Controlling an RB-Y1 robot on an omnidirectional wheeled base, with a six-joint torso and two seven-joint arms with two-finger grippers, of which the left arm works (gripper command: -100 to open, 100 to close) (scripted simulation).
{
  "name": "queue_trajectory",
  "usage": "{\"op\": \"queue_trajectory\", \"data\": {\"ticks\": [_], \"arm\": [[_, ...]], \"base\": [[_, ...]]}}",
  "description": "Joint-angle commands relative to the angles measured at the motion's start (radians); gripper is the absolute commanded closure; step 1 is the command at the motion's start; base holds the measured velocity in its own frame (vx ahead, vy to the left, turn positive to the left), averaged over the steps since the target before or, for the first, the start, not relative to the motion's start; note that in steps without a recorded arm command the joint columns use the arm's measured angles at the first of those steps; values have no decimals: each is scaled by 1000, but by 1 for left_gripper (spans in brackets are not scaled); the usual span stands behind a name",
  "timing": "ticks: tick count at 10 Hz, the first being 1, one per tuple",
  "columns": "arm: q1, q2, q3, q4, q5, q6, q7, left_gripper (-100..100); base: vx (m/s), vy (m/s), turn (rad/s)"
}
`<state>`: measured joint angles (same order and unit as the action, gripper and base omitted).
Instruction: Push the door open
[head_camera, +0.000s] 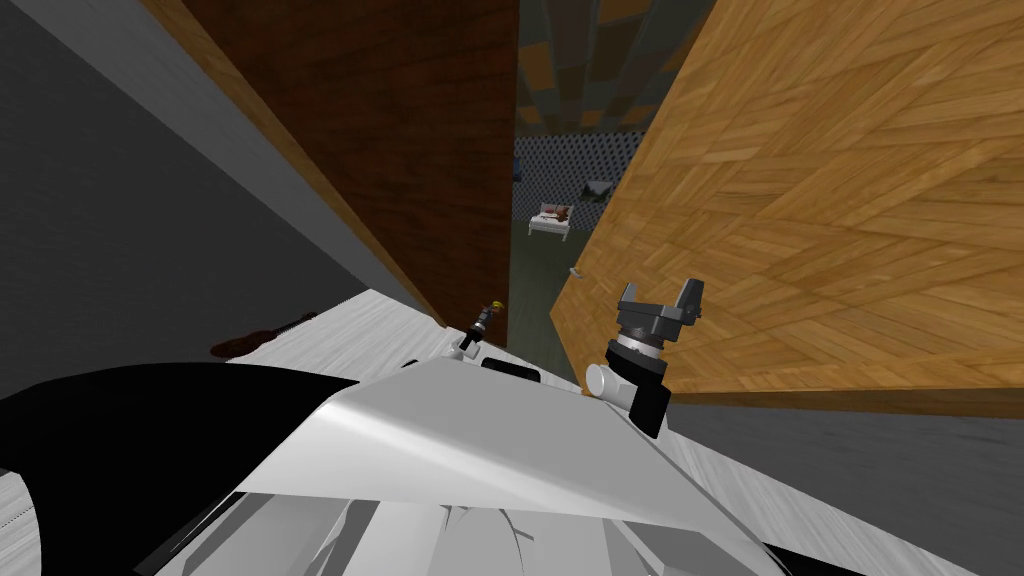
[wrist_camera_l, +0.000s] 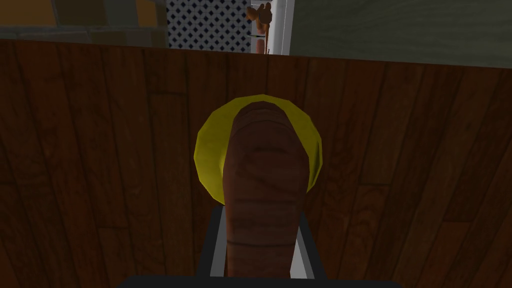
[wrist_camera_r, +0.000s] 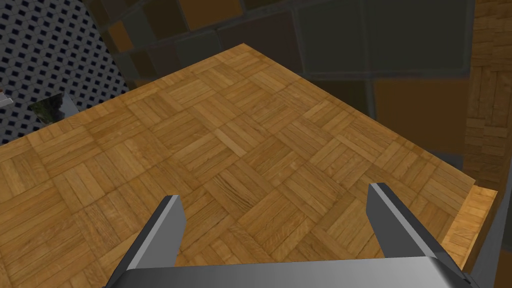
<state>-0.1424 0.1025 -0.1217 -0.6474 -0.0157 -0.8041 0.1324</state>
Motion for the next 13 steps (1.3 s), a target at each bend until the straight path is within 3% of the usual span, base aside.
{"op": "queue_trajectory", "data": {"ticks": [1,3,11,13], "arm": [[-1,0,0,-1,0,-2,1,100],[-1,1,13,3,6,1,-12,100],[-11,-1,80,14,36,0,-68,100],[-16,-6,111,19,51,0,-95,100]], "base": [[-9,1,2],[52,-16,27],[171,-58,58],[168,-63,90]]}}
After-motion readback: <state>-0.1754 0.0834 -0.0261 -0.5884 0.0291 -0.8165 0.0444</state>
